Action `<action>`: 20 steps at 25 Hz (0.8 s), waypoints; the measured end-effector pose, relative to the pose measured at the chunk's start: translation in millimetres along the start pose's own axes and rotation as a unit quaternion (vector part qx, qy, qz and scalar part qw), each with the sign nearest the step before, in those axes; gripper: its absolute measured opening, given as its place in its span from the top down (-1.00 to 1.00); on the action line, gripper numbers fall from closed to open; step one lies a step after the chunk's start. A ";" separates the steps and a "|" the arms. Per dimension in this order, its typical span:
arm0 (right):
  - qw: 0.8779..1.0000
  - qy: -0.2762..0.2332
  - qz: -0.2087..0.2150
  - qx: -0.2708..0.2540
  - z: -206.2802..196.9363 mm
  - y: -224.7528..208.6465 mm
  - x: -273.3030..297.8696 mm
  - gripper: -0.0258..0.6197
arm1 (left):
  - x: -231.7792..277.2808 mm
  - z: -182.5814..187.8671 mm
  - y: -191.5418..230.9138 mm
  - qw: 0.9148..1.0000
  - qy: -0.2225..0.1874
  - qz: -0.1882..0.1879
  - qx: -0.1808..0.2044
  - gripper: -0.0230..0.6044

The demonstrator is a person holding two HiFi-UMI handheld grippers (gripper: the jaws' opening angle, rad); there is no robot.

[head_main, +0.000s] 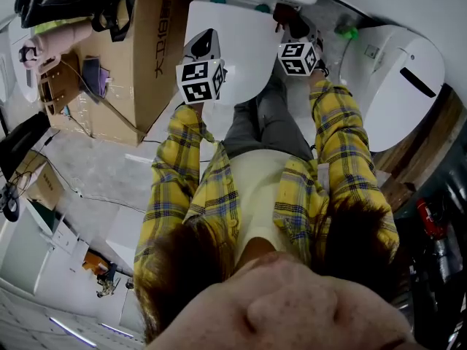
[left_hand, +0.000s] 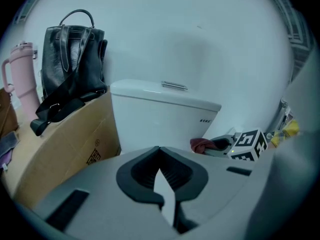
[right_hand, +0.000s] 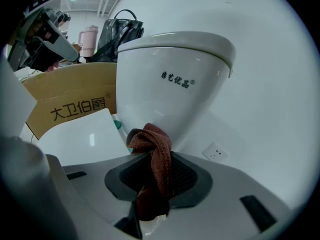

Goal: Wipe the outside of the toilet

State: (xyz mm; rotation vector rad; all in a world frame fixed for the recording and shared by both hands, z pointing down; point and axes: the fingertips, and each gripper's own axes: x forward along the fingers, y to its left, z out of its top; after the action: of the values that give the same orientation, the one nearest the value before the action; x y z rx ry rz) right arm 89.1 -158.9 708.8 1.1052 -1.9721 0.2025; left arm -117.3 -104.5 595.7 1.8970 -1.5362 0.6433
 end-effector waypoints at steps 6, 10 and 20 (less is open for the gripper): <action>1.000 0.009 -0.011 0.016 -7.6 -8.8 -1.9 0.54 | 4.3 2.3 -7.7 1.000 0.002 -0.009 0.007 0.92; 1.000 0.013 -0.015 0.022 -12.9 -13.6 -5.8 0.54 | 6.2 4.6 -12.4 1.000 0.003 -0.013 0.010 0.92; 0.998 0.022 -0.042 0.049 -28.5 -37.2 -22.2 0.54 | 6.3 12.7 -24.5 0.999 -0.005 -0.024 0.021 0.92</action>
State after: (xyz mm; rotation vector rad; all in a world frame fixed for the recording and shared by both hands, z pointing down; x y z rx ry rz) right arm 140.1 -153.0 701.3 1.2336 -1.8896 0.2776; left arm -92.0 -114.3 587.4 1.9653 -1.4881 0.6509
